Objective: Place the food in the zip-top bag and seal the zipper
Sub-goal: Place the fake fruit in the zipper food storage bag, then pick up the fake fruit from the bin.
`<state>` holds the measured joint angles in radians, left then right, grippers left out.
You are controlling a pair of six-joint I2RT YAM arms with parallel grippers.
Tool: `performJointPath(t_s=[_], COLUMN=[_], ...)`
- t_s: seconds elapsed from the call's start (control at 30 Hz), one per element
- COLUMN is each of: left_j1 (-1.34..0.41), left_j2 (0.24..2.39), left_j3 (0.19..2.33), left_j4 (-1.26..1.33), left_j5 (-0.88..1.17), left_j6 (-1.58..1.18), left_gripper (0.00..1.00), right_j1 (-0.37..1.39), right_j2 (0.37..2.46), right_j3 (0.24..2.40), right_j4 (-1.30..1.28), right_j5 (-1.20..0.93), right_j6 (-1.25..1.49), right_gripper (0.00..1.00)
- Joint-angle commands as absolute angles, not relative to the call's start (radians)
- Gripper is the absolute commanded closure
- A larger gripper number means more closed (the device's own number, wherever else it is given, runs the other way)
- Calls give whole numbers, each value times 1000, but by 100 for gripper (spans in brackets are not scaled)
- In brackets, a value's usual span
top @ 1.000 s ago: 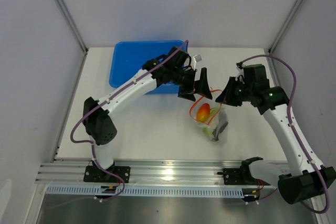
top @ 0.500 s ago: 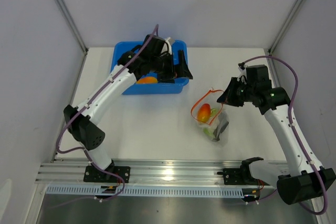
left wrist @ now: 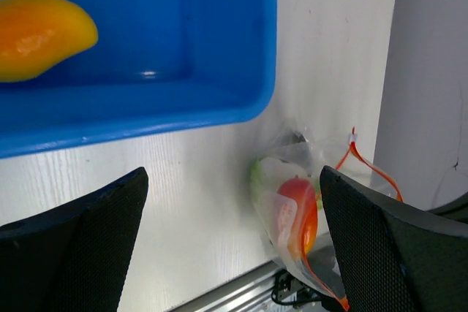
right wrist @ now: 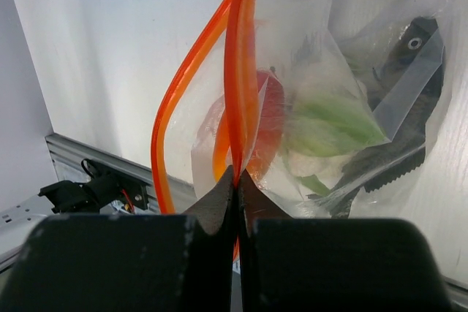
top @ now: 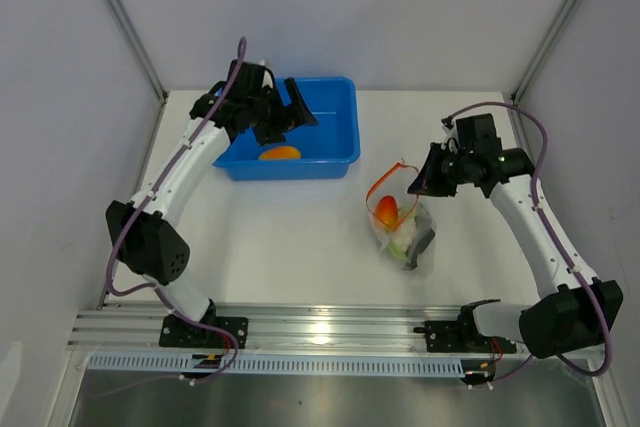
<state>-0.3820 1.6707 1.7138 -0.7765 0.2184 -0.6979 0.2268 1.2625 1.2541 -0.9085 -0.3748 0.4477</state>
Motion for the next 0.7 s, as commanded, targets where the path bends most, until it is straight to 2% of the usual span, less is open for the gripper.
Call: performJointPath(t_s=[0.0,0.27,0.33,0.37,0.5,0.67], left_j1=[-345,-285,-258,-246,-216,-199], left_j2=[1686,1753,1793,1807,1859,1920], left_j3=[1713,1778,1781,1778,1813,1842], left_j4=[-679,-670,-677,-657,-673,-771], left_j5=[250,192,207,277,269,218], left_j6=[-677,-710,-756,-764,-787,-906], left_gripper=[0,0,1,0,1,1], right_j1=[221,221,221,219,222,224], right_j2=[1278,1325,1342,1348,1374,1414], right_j3=[1316,1334,1341,1344,1348,1358], right_j4=[-904,-908,-911,-914,-917,-914], right_j5=[-382,-391,-391,-399,-408,-414], right_j6=[417,417,417,417,422,428], right_gripper=[100,100,100,100,100,100])
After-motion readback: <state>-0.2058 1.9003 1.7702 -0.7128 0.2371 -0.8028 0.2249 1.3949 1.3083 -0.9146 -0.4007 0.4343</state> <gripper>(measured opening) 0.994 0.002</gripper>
